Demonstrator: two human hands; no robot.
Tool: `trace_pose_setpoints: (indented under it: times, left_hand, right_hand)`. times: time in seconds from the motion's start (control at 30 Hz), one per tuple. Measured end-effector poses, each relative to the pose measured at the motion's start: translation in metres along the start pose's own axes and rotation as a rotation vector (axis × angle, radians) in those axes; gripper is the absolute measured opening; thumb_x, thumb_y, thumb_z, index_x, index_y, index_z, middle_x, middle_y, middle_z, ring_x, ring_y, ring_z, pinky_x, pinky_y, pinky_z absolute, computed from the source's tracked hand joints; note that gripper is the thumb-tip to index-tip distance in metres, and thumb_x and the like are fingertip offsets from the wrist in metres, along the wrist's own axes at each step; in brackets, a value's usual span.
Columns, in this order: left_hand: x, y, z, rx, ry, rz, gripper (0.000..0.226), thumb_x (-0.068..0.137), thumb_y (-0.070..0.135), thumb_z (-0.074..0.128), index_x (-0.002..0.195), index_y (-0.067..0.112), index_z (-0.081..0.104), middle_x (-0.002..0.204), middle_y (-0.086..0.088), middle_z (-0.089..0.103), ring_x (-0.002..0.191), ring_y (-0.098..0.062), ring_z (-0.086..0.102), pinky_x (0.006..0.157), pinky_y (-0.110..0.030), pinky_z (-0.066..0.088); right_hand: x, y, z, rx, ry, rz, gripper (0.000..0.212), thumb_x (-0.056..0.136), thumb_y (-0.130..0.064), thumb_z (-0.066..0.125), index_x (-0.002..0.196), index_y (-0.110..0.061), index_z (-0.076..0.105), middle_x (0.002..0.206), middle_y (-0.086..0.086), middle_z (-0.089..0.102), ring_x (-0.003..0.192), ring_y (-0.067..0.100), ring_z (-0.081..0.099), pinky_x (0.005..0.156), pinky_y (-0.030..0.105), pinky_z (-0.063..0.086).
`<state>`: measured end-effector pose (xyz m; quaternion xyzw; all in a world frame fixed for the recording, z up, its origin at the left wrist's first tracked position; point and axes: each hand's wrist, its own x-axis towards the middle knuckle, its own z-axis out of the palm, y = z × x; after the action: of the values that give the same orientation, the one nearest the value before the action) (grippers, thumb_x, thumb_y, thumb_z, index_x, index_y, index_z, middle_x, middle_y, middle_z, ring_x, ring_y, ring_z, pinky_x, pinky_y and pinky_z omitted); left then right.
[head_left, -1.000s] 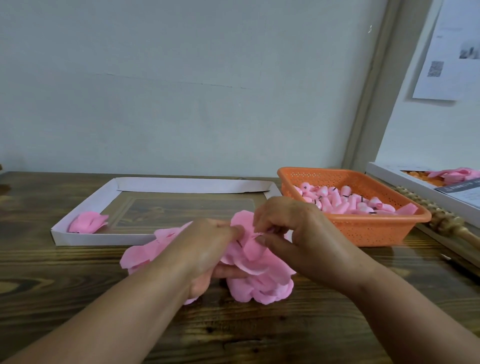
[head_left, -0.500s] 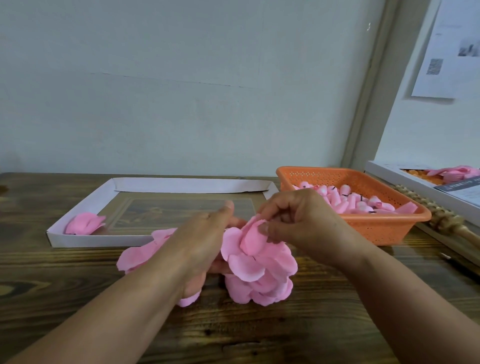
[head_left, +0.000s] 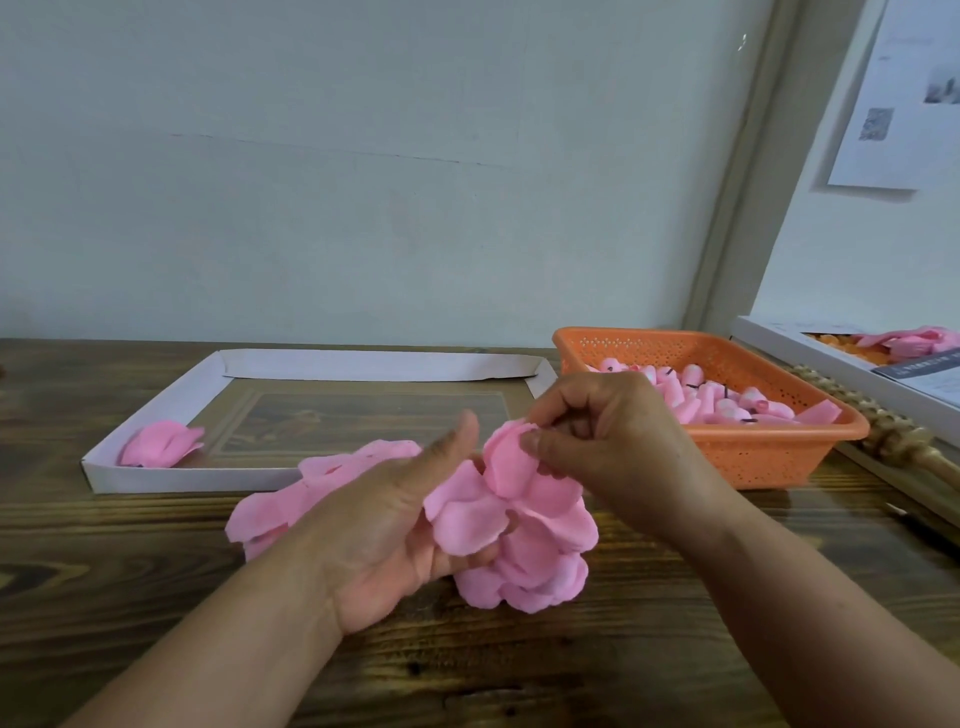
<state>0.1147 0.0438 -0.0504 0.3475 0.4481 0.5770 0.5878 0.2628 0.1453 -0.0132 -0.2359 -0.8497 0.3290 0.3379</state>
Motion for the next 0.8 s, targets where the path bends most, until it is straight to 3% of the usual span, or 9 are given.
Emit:
trace_pose_setpoints:
  times: [0.07, 0.2, 0.3, 0.4, 0.47, 0.6, 0.8]
  left_hand:
    - [0.0, -0.007, 0.002, -0.055, 0.024, 0.052, 0.031, 0.072, 0.036, 0.078, 0.084, 0.007, 0.078, 0.082, -0.01, 0.071, 0.086, -0.022, 0.066, 0.09, -0.039, 0.053]
    - [0.002, -0.013, 0.006, -0.26, 0.152, 0.011, 0.025, 0.064, 0.003, 0.068, 0.085, -0.011, 0.071, 0.094, -0.026, 0.07, 0.077, -0.028, 0.072, 0.065, -0.033, 0.061]
    - [0.003, -0.014, 0.008, -0.203, 0.202, 0.041, 0.018, 0.075, -0.001, 0.061, 0.085, -0.013, 0.071, 0.092, -0.027, 0.071, 0.074, -0.029, 0.072, 0.06, -0.032, 0.061]
    - [0.001, -0.017, 0.009, -0.107, 0.222, 0.078, 0.019, 0.085, 0.006, 0.059, 0.087, -0.007, 0.073, 0.091, -0.023, 0.072, 0.077, -0.027, 0.072, 0.059, -0.029, 0.059]
    - [-0.001, -0.018, 0.008, -0.065, 0.203, 0.104, 0.023, 0.076, 0.015, 0.063, 0.086, -0.002, 0.075, 0.093, -0.022, 0.073, 0.081, -0.027, 0.072, 0.061, -0.029, 0.059]
    - [-0.004, -0.019, 0.009, -0.009, 0.173, 0.141, 0.038, 0.056, 0.024, 0.074, 0.084, -0.001, 0.074, 0.093, -0.021, 0.073, 0.083, -0.028, 0.072, 0.064, -0.03, 0.059]
    - [0.001, -0.02, 0.01, -0.06, 0.285, 0.124, 0.034, 0.064, 0.021, 0.067, 0.087, -0.003, 0.072, 0.088, -0.022, 0.073, 0.077, -0.03, 0.073, 0.062, -0.032, 0.061]
  right_hand:
    - [0.0, 0.001, 0.003, -0.009, 0.008, -0.006, 0.011, 0.08, -0.001, 0.069, 0.074, -0.01, 0.065, 0.047, 0.004, 0.053, 0.053, 0.031, 0.054, 0.053, 0.04, 0.047]
    - [-0.002, -0.001, 0.009, -0.065, -0.049, 0.001, 0.015, 0.08, -0.005, 0.07, 0.071, -0.016, 0.065, 0.048, -0.01, 0.052, 0.048, 0.007, 0.046, 0.053, 0.03, 0.045]
    - [-0.002, -0.006, 0.009, -0.105, -0.075, -0.001, 0.016, 0.078, -0.006, 0.071, 0.07, -0.019, 0.066, 0.075, -0.008, 0.065, 0.056, 0.006, 0.053, 0.064, 0.033, 0.053]
    - [-0.003, -0.009, 0.01, -0.118, -0.086, 0.011, 0.026, 0.078, -0.004, 0.071, 0.065, -0.025, 0.062, 0.095, -0.008, 0.064, 0.066, 0.008, 0.059, 0.07, 0.035, 0.055]
    - [-0.003, -0.009, 0.011, -0.127, -0.091, 0.029, 0.023, 0.079, -0.005, 0.071, 0.066, -0.023, 0.064, 0.087, -0.007, 0.066, 0.061, 0.006, 0.056, 0.067, 0.033, 0.055]
    - [-0.002, -0.008, 0.01, -0.102, -0.095, 0.065, 0.014, 0.08, -0.006, 0.071, 0.071, -0.015, 0.066, 0.05, -0.016, 0.057, 0.054, 0.007, 0.056, 0.057, 0.026, 0.05]
    - [-0.004, -0.01, 0.013, -0.086, -0.081, 0.072, 0.017, 0.079, -0.003, 0.067, 0.067, -0.015, 0.063, 0.044, -0.018, 0.052, 0.042, 0.0, 0.047, 0.042, 0.01, 0.034]
